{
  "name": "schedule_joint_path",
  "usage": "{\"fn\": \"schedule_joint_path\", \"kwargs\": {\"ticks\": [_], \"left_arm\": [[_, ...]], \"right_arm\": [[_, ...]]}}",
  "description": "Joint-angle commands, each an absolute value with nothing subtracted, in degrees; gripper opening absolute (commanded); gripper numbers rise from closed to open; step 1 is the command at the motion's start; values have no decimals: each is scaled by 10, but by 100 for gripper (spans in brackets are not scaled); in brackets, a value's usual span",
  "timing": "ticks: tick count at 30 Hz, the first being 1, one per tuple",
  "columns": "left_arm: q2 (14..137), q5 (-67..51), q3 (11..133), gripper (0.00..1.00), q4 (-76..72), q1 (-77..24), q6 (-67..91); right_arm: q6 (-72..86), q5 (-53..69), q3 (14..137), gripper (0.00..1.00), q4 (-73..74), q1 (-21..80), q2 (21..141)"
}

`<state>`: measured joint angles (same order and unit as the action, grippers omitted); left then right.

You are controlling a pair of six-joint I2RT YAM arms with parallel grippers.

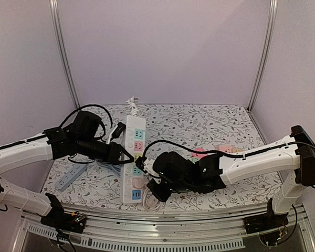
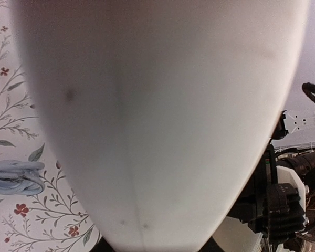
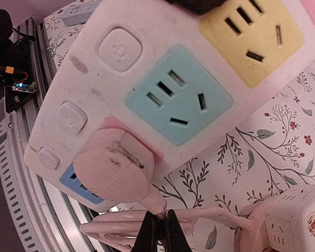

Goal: Pull the plug off the socket

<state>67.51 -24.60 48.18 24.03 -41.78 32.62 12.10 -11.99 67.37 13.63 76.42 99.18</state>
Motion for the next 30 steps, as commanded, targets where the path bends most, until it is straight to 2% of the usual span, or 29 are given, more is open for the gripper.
{"fn": "schedule_joint_path", "kwargs": {"ticks": [1, 6, 11, 21, 30], "left_arm": [[645, -295, 450, 0, 267, -411, 305], [630, -381, 440, 0, 219, -410, 336], [615, -388, 436, 0, 220, -410, 341], [605, -276, 417, 0, 284, -401, 319], [604, -114, 419, 0, 366, -396, 313]], "right_arm": [[174, -169, 642, 0, 122, 732, 976], [179, -166, 642, 0, 122, 730, 1016], [174, -167, 665, 0, 123, 730, 1036], [152, -161, 697, 0, 145, 730, 1015], [159, -149, 699, 0, 166, 737, 964]]}}
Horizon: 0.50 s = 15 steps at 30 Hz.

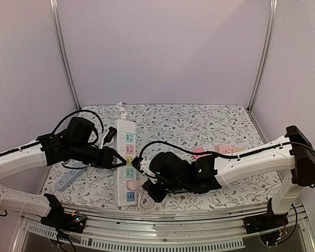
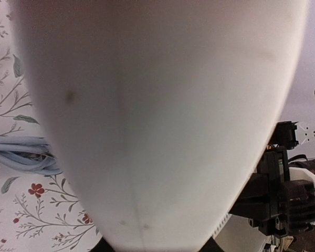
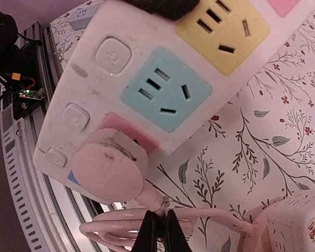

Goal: Pull the plug off the socket

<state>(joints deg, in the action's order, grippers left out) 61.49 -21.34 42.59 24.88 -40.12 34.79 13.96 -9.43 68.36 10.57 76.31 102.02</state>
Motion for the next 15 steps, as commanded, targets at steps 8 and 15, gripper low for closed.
{"fn": "schedule_joint_path", "kwargs": {"ticks": [8, 15], "left_arm": [[600, -103, 425, 0, 368, -396, 307], [571, -138, 426, 0, 344, -385, 318]], "right_arm": [[145, -159, 706, 0, 184, 747, 948], [152, -174, 708, 0, 180, 747, 962]]}}
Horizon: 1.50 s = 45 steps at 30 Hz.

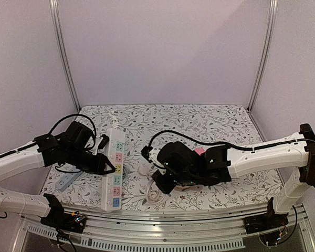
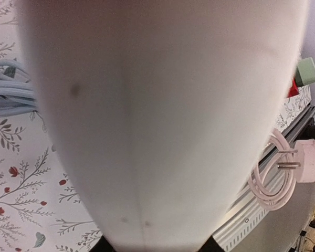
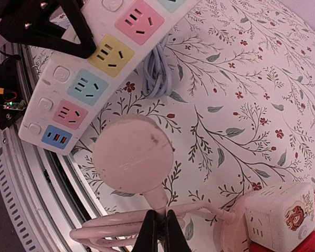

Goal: Pull the plug off the socket

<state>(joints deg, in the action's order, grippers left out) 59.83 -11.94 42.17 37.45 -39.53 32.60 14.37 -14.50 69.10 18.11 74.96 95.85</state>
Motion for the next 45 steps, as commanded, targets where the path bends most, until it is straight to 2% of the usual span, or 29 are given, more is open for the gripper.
{"fn": "schedule_joint_path", "kwargs": {"ticks": [1, 7, 16, 29, 40, 45], "left_arm": [[569, -149, 426, 0, 337, -380, 320], [588, -220, 437, 0, 267, -314, 336], [727, -274, 519, 0, 158, -233, 391], [828, -178, 516, 0, 17, -149, 470], [914, -210, 524, 0, -28, -95, 463], [947, -217, 537, 8, -28, -89, 447]], "right_arm": [[154, -182, 708, 0, 180, 747, 962], [177, -205, 704, 0, 179, 746, 972], [215, -207, 696, 0, 167, 746, 979], [222, -195, 713, 0, 166, 747, 1002], [222, -177, 738, 0, 166, 747, 1034], [217, -179, 743, 0, 165, 748, 1039]]}}
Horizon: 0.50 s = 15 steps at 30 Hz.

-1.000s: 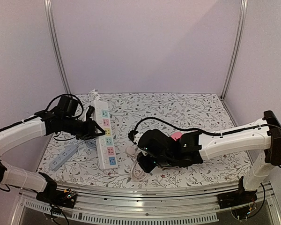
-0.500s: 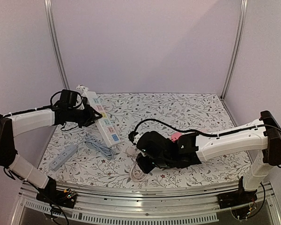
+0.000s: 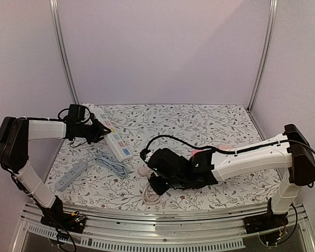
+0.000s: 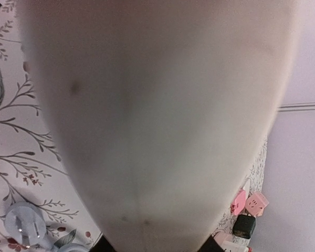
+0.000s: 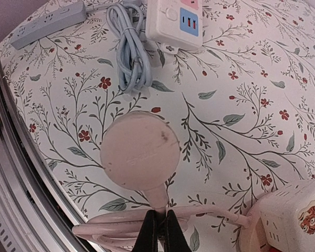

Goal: Pull the plug off the socket

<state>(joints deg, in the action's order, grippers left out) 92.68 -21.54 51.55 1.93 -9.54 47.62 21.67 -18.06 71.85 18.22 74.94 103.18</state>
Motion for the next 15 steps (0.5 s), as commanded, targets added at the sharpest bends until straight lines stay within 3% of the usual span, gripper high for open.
{"fn": "schedule_joint_path", "kwargs": {"ticks": [1, 5, 15], "left_arm": [[954, -218, 540, 10, -24, -88, 443], [979, -215, 547, 21, -15, -85, 431], [1029, -235, 566, 35, -8, -81, 426]], "right_arm": [[217, -179, 745, 0, 165, 747, 1042], [217, -175, 753, 0, 166, 747, 1050], [217, -176, 759, 0, 166, 747, 1054]]}}
